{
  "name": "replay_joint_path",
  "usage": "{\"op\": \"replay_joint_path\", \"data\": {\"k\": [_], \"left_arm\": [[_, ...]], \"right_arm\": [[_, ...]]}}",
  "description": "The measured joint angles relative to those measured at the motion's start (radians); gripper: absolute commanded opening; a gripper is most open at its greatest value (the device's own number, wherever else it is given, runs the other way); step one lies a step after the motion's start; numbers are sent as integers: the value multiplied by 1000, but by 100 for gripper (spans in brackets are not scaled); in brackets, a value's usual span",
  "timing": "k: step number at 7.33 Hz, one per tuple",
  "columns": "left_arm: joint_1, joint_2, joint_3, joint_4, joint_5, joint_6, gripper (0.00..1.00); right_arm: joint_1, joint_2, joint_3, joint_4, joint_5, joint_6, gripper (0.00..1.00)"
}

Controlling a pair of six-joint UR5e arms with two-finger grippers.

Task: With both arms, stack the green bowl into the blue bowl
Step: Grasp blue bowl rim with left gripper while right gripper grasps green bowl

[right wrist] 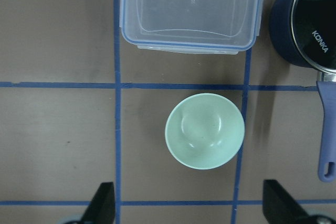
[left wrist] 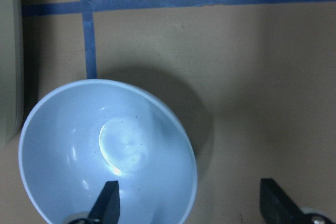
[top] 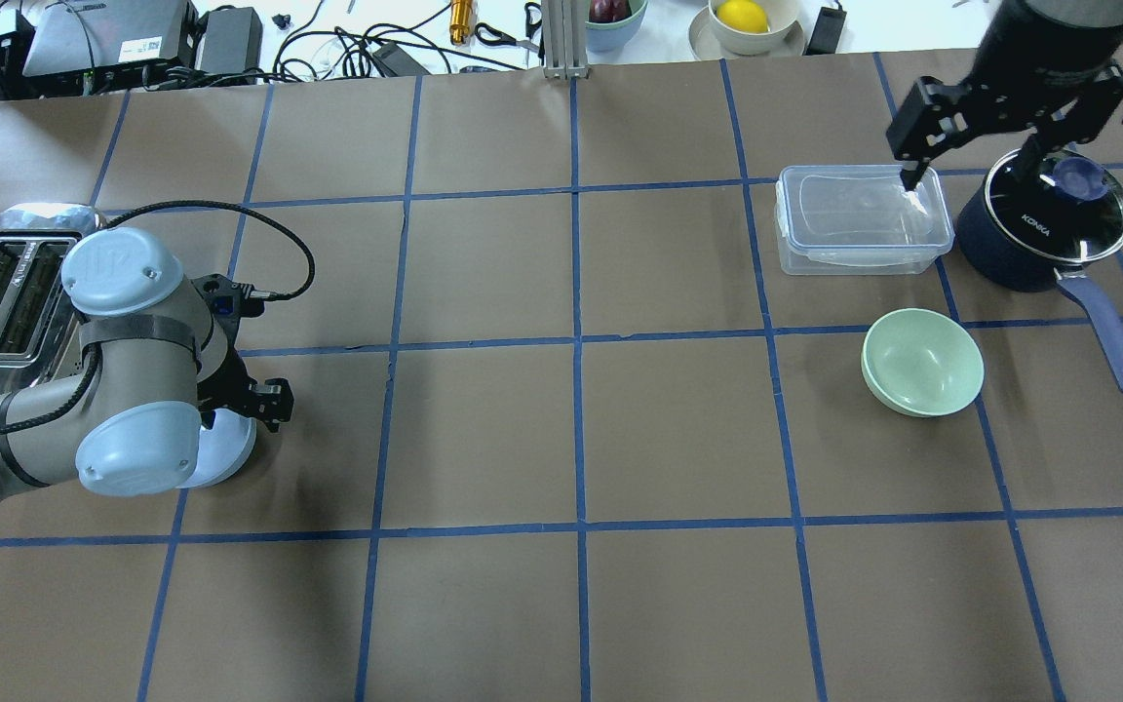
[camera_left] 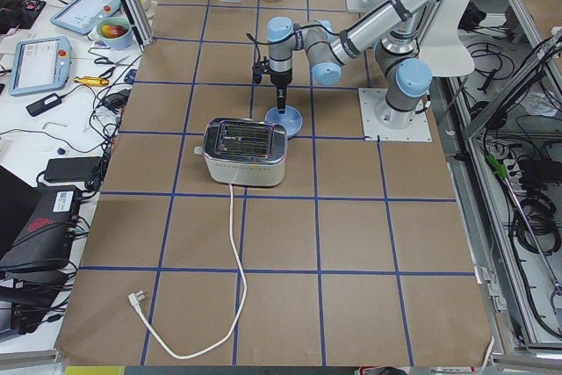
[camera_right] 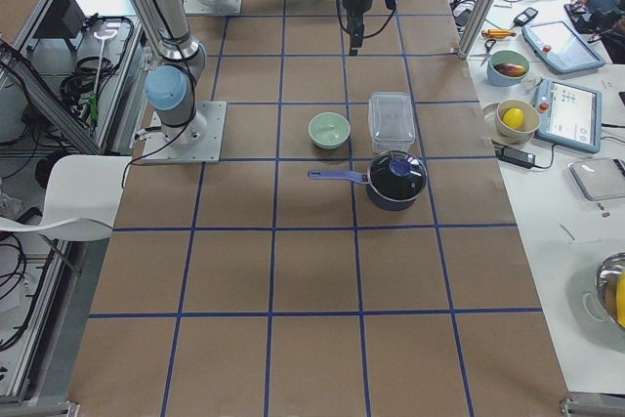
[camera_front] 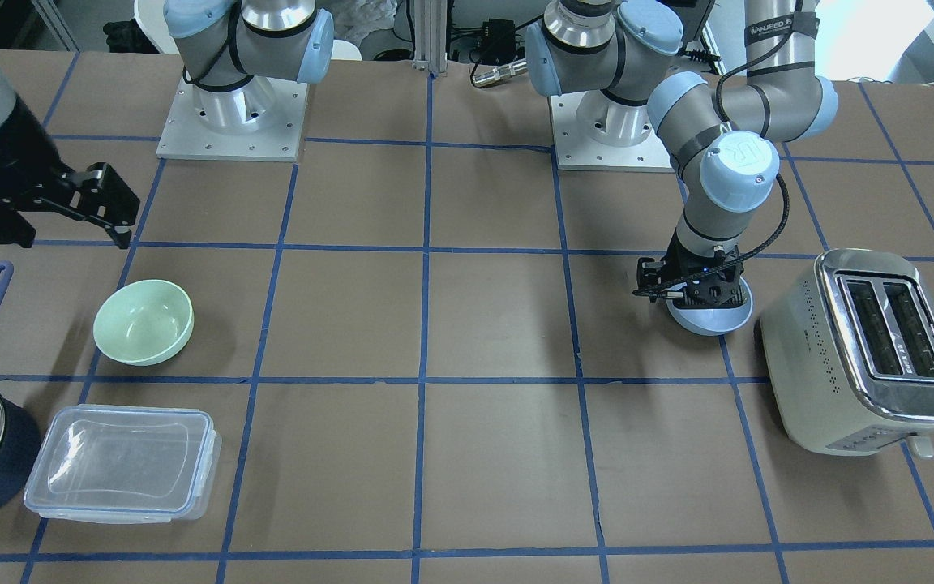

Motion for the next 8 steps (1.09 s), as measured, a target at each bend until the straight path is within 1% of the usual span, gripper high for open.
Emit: {"op": "replay_joint_path", "data": {"k": [1, 2, 3, 5, 6, 7, 8], "left_arm": [[3, -7, -1, 7, -1, 21, 0], [5, -11, -1, 11, -2, 30, 0], [5, -13, -1, 15, -1, 33, 0], [-25, -4, 20, 26, -21, -4, 0], [-72, -3, 56, 17, -51, -95, 0], [-153, -18, 118, -12, -76, -242, 0], [-239, -46, 200, -56, -102, -385, 0]], "right_arm": [[-80, 0, 43, -6, 0, -81, 100], [-141, -3, 85, -24, 1, -134, 100], [-174, -6, 118, -47, 4, -168, 100], [-195, -1, 175, -102, 11, -191, 100], [-198, 9, 237, -183, 13, -195, 100], [-201, 28, 323, -301, 13, -200, 100], [-203, 56, 409, -425, 11, -215, 91]]}}
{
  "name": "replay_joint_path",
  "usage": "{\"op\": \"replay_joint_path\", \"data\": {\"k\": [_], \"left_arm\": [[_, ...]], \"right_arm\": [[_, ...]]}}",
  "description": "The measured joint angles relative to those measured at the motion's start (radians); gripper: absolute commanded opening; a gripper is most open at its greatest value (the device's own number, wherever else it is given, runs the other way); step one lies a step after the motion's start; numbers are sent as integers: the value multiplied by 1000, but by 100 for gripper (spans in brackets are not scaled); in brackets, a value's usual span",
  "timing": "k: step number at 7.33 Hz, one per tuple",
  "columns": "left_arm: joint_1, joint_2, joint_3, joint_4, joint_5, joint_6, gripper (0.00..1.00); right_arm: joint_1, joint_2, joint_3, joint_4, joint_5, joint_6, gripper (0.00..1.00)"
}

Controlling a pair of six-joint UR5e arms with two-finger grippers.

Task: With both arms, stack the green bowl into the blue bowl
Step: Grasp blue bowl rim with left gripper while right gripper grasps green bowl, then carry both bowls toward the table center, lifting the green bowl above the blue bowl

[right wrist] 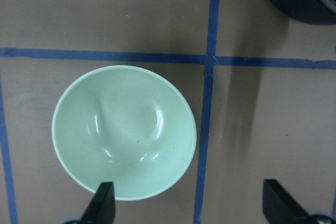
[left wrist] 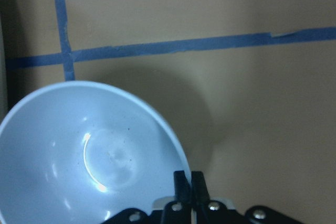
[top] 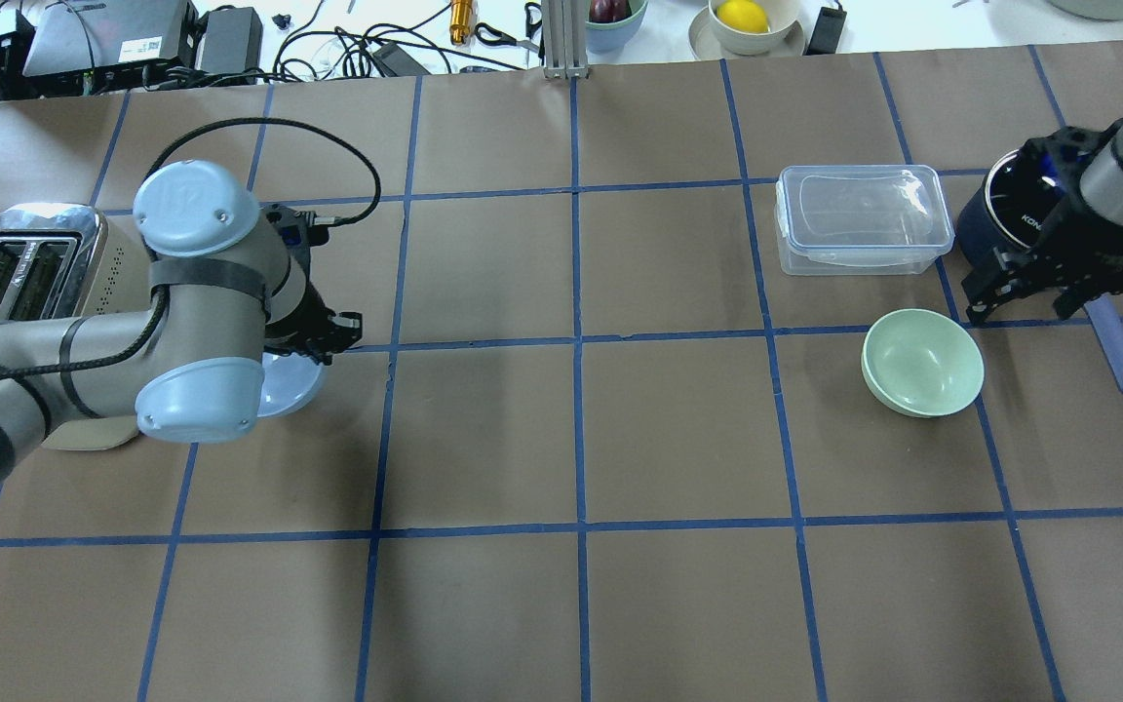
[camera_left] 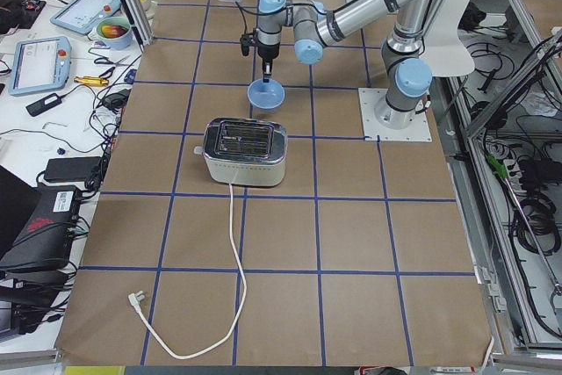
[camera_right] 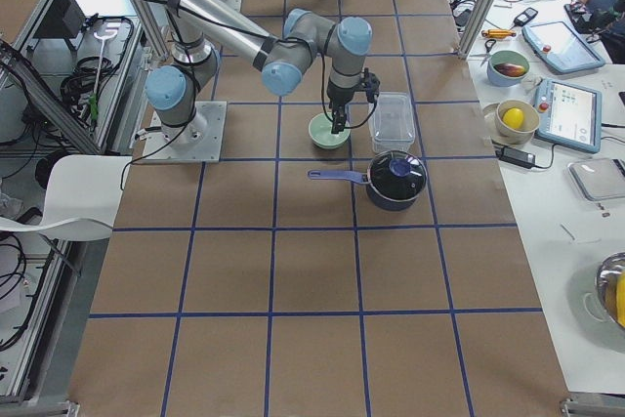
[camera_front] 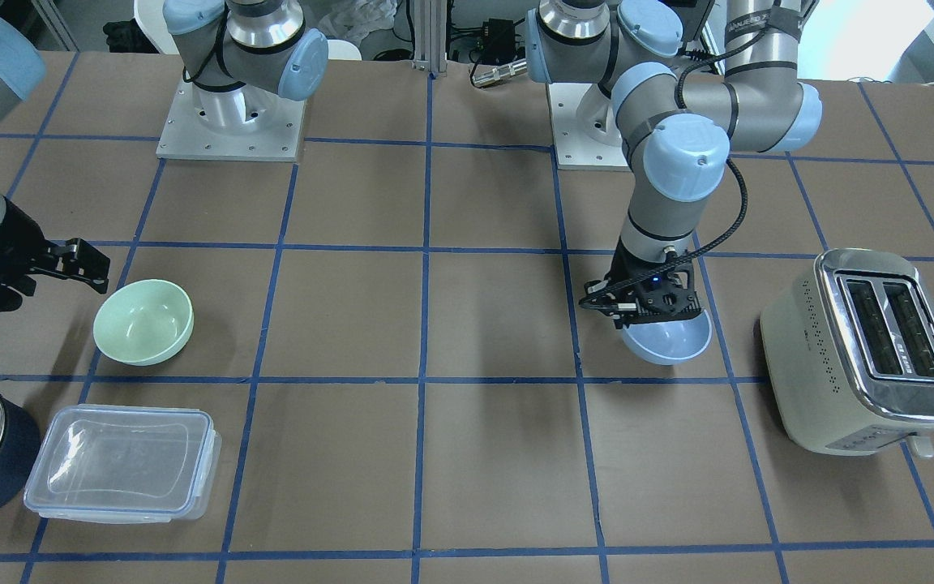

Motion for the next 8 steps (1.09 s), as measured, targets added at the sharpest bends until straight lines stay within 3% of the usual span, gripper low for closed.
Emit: {"op": "replay_joint_path", "data": {"k": [1, 3, 4, 8], "left_arm": [[-85, -48, 98, -43, -28, -116, 0], [-249, -160, 272, -85, -55, -298, 0], [-309, -205, 324, -87, -58, -377, 0], [-410, -320, 445, -82, -60, -477, 0]], "right_arm": [[-3, 35, 57, -85, -4, -22, 76], [-12, 99, 91, -136, -9, -34, 20], [-13, 112, 90, -141, -10, -30, 2], [-14, 114, 84, -141, -14, -24, 0]]}}
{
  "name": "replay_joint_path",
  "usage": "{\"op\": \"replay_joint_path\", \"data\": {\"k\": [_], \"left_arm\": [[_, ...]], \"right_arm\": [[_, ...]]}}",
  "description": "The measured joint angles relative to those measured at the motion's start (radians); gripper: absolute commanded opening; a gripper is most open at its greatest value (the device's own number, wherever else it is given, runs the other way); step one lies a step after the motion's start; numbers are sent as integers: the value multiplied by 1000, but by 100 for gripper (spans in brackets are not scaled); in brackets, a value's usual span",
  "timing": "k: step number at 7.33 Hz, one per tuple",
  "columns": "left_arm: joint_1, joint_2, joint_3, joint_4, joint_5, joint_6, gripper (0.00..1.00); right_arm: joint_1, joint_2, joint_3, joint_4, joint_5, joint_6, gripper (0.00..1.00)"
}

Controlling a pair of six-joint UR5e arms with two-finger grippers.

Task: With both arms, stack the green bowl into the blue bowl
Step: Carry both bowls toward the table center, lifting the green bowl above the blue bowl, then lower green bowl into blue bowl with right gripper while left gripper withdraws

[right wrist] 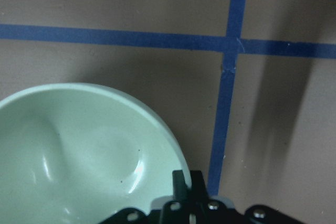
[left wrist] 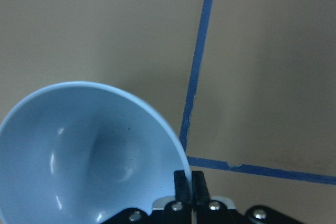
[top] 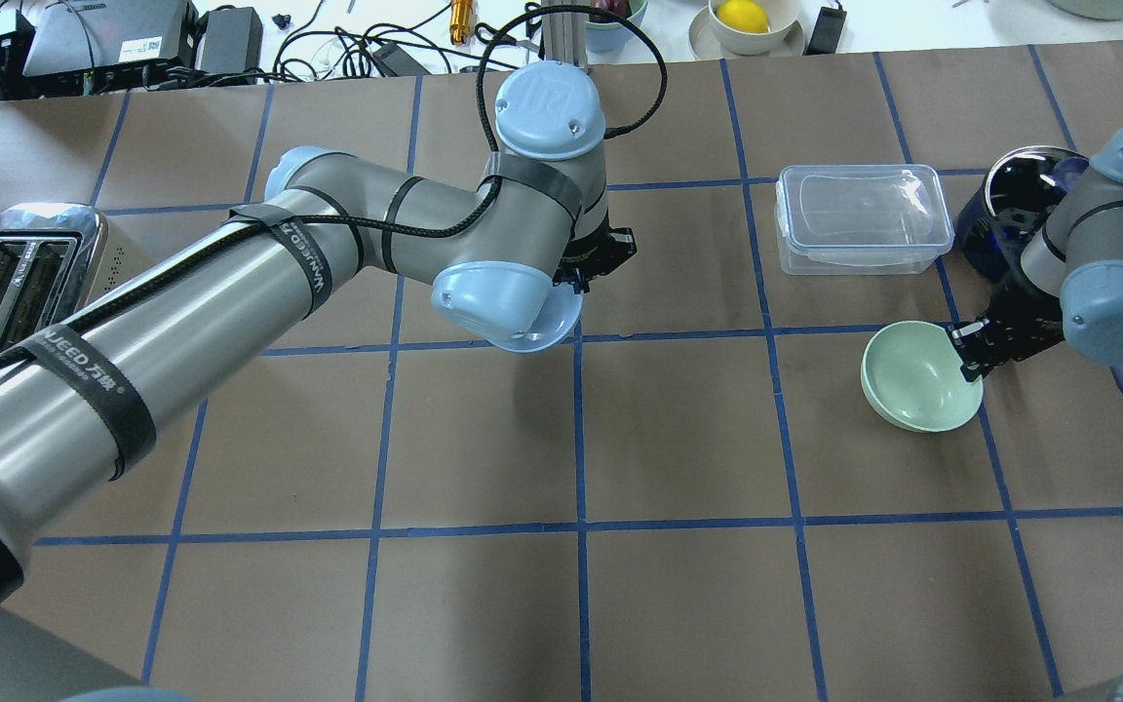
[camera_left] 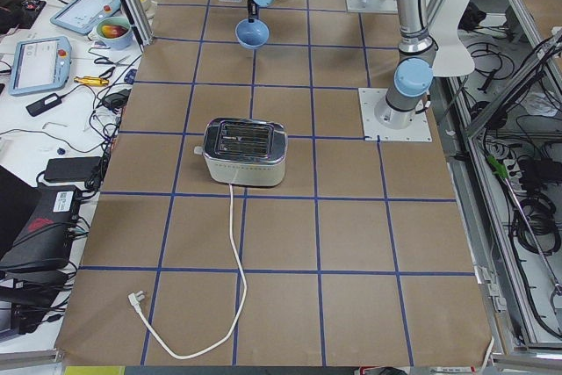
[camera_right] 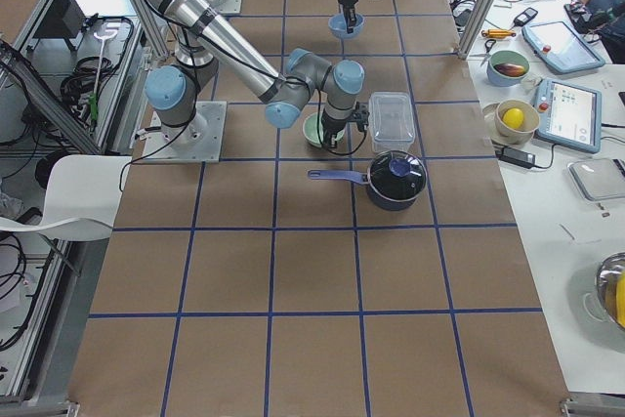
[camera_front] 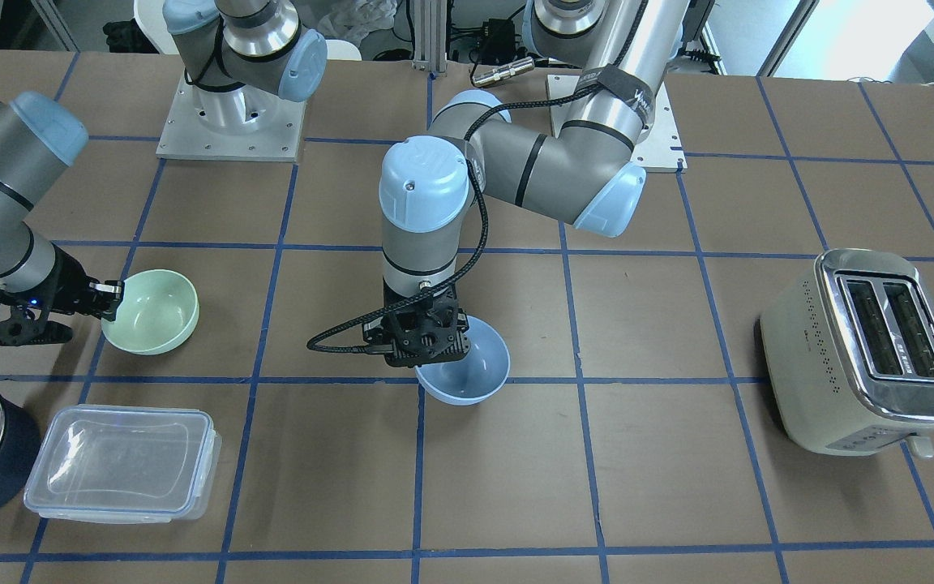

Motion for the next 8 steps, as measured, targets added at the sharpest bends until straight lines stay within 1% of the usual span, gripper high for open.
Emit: {"op": "replay_joint_path", "data": {"k": [1, 2, 3, 4, 5, 6, 7, 8], "left_arm": [[-13, -20, 16, 2, 0, -14, 7], [-23, -38, 31, 2, 0, -38, 29], [-31, -51, 40, 3, 0, -56, 74], [-38, -59, 45, 3, 3, -72, 100], [-41, -51, 48, 3, 9, -85, 100], [-32, -16, 51, -2, 15, -53, 100], [3, 46, 54, -45, 17, 26, 100], [63, 128, 57, -146, 12, 124, 100]], "right_arm": [[-1, -4, -3, 3, 0, 4, 0], [0, -11, -19, 23, 2, 19, 0], [7, -20, -61, 80, 11, 62, 0], [35, -31, -125, 178, 39, 146, 0], [91, -39, -195, 281, 76, 251, 0], [161, -41, -250, 349, 98, 363, 0], [235, -40, -277, 376, 118, 478, 0], [307, -38, -287, 378, 142, 593, 0]]}}
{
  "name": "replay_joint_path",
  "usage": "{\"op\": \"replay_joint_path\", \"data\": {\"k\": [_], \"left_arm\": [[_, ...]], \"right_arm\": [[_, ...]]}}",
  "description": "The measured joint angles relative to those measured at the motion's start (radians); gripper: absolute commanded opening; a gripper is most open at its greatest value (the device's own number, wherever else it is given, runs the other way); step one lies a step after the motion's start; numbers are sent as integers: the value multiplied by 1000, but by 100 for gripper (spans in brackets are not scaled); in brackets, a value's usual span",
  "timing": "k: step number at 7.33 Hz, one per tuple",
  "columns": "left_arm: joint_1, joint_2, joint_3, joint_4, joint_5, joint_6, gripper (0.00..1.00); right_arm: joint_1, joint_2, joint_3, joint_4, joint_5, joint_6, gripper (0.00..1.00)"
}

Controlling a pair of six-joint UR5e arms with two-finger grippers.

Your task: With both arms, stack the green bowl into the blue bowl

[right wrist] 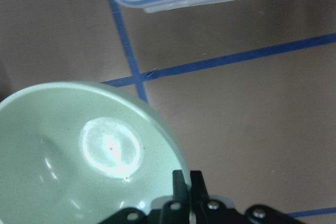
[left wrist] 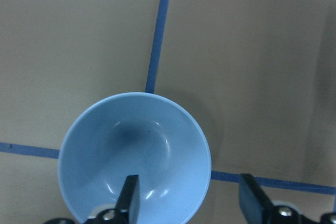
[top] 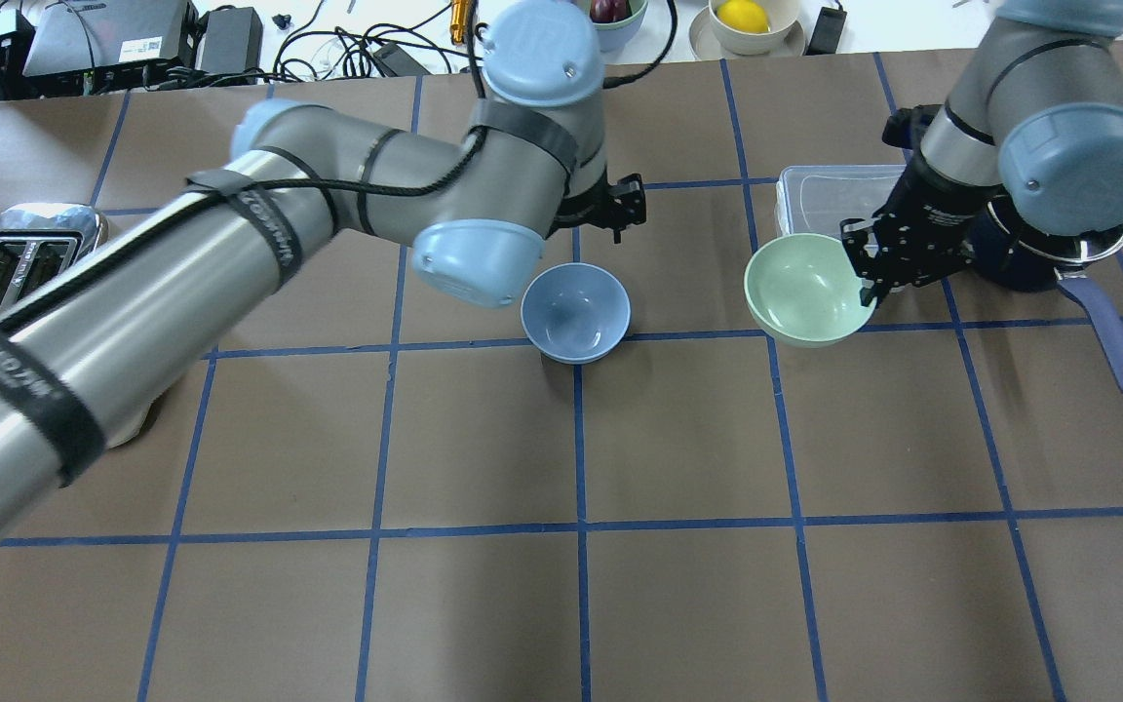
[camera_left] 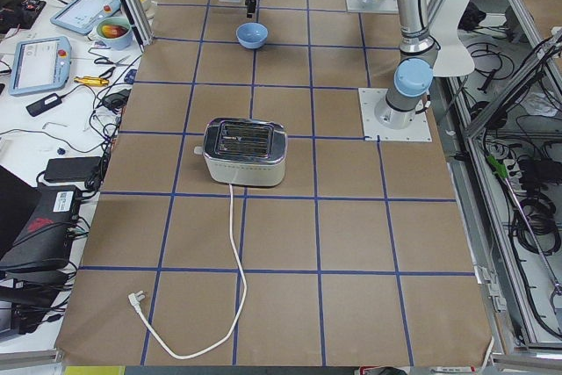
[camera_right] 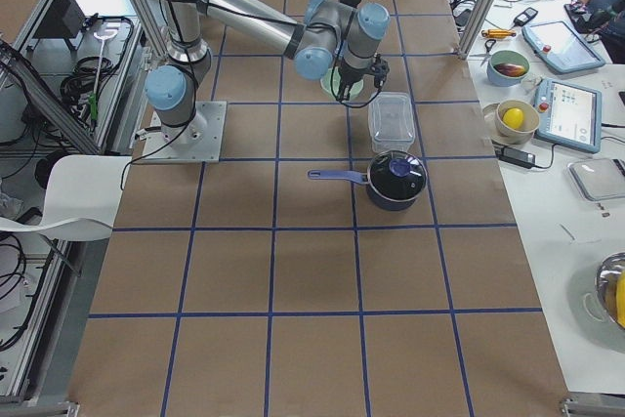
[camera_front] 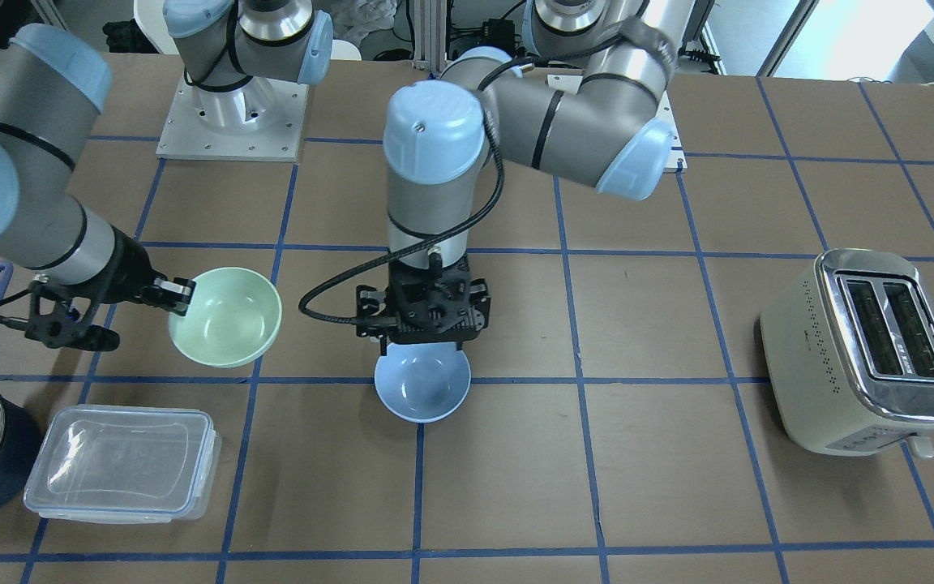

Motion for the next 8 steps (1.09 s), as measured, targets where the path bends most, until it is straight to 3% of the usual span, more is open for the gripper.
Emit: {"op": "replay_joint_path", "data": {"k": [2, 3, 6, 7, 8], "left_arm": [[167, 171, 6, -267, -3, 285, 100], [253, 233, 4, -337, -3, 419, 100], [348, 312, -14, -363, -6, 540, 100], [352, 315, -14, -357, -8, 543, 100], [357, 315, -13, -346, -8, 545, 100]], "right_arm": [[132, 25, -8, -75, 59, 208, 5], [186, 47, -14, -137, 81, 287, 5], [304, 150, -71, -237, 129, 388, 4], [322, 179, -80, -241, 132, 392, 18], [331, 201, -82, -244, 132, 391, 90]]}}
